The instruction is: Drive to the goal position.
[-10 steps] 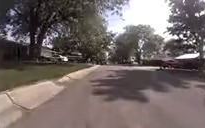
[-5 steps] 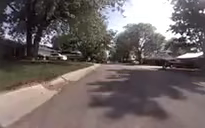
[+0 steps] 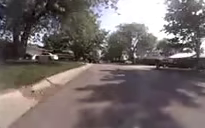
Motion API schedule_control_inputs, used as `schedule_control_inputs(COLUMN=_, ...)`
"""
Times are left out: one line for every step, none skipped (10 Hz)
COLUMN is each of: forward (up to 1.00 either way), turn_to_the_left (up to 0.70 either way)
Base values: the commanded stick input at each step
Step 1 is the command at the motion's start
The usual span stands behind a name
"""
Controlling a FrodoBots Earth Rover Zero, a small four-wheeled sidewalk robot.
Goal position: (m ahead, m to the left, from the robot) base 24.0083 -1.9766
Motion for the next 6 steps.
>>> schedule_control_inputs(forward=1.00, turn_to_the_left=0.00)
schedule_control_inputs(forward=1.00, turn_to_the_left=0.00)
schedule_control_inputs(forward=1.00, turn_to_the_left=0.00)
schedule_control_inputs(forward=1.00, turn_to_the_left=0.00)
schedule_control_inputs(forward=1.00, turn_to_the_left=0.00)
schedule_control_inputs(forward=1.00, turn_to_the_left=0.00)
